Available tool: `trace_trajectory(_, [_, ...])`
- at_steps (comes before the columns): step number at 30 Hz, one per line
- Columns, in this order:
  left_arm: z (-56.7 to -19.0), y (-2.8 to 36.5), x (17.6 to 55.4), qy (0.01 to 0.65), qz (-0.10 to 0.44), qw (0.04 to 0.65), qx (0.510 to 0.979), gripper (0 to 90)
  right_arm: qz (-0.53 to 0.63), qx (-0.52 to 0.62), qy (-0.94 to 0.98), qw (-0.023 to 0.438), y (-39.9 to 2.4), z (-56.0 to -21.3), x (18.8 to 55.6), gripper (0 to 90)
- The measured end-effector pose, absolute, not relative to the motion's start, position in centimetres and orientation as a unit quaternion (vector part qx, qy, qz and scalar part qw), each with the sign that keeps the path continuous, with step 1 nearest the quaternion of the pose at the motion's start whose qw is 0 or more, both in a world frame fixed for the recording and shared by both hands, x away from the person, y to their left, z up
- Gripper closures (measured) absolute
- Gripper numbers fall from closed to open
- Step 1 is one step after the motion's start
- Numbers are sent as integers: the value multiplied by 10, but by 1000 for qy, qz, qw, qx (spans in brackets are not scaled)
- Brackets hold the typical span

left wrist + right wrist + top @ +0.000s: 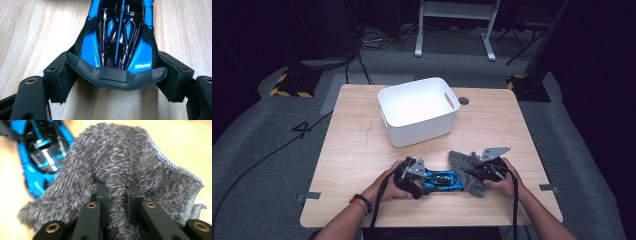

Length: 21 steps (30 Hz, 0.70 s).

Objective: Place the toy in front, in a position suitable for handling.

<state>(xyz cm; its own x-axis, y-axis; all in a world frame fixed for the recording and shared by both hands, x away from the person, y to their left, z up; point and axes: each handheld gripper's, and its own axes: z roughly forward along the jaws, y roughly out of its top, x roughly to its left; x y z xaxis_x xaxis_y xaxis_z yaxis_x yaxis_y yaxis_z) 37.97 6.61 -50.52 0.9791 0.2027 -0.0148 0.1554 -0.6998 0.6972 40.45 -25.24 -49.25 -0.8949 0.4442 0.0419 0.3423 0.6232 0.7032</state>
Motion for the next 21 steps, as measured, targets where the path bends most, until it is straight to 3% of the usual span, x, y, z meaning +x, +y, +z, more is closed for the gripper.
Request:
trace_trajectory(7, [-505, 60, 384, 91, 30, 376, 922, 236, 353, 168, 920, 13, -270, -486, 387, 776])
trace_trajectory(14, [-505, 60, 384, 91, 30, 374, 922, 236, 425, 151, 892, 28, -261, -456, 383, 776])
trace_trajectory(21, [-505, 59, 384, 92, 31, 374, 922, 235, 421, 150, 893, 45, -206, -455, 398, 768])
